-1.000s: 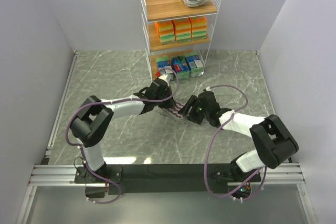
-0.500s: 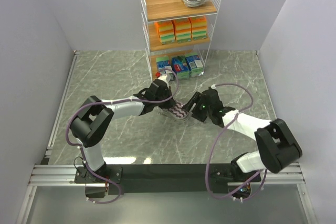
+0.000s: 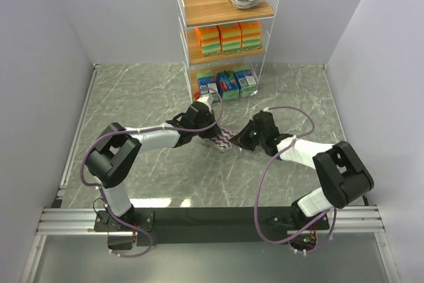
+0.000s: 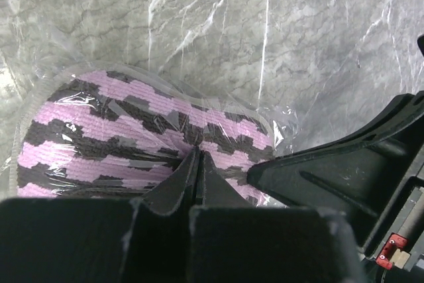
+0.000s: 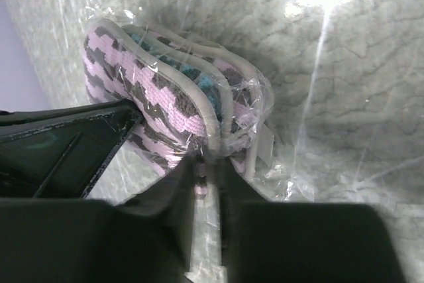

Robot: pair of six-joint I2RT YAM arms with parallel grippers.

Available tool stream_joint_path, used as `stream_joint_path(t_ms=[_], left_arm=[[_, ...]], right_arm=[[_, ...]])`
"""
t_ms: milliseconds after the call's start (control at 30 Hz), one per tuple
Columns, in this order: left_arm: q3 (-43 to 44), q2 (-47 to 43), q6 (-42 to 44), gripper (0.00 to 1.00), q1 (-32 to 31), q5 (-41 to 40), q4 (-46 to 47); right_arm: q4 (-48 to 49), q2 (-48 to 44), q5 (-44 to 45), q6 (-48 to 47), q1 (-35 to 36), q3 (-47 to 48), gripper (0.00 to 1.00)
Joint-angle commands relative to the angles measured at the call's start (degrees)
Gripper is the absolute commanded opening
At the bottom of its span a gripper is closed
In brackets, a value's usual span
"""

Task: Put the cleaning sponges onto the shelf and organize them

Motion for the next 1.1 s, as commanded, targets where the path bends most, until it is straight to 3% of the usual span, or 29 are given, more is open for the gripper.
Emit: stream_joint_path(t_ms=[0, 67, 233, 500, 700, 933, 1067], left_arm=[[-2.25, -0.81, 0.03, 0.01, -0.67, 0.93, -4.74], [-2.08, -1.6, -0.05, 0.0, -0.67, 0.75, -5.26], [-0.85, -6.08, 0.29, 0.01, -0.58, -1.62, -9.65], [5.39, -24.7, 0.3, 0.01, 1.26, -18.12, -28.7], [3.02, -40.61, -1.28, 0.01, 4.34, -22.19, -32.42], [0.12, -45.81, -2.87, 0.01, 4.87, -21.14, -34.97], [-0.85, -46.43, -3.48, 0.01, 4.95, -19.65, -35.15]], right_arm=[[2.34, -1.71, -0.51, -0.11, -0.22, -0.59, 0.07], [1.9, -2.68, -0.77, -0.55, -0.57, -1.2, 0.0], [1.02, -7.67, -3.31, -1.34, -2.59, -4.1, 0.0], [-4.85, -23.84, -10.08, -2.75, -7.68, -3.85, 0.0], [-5.93, -30.36, -14.92, -2.14, -9.88, 4.14, 0.0], [-0.74, -25.1, -13.7, 3.57, -10.94, 18.64, 0.0], [2.69, -19.83, -8.08, 9.02, -10.94, 28.64, 0.0]])
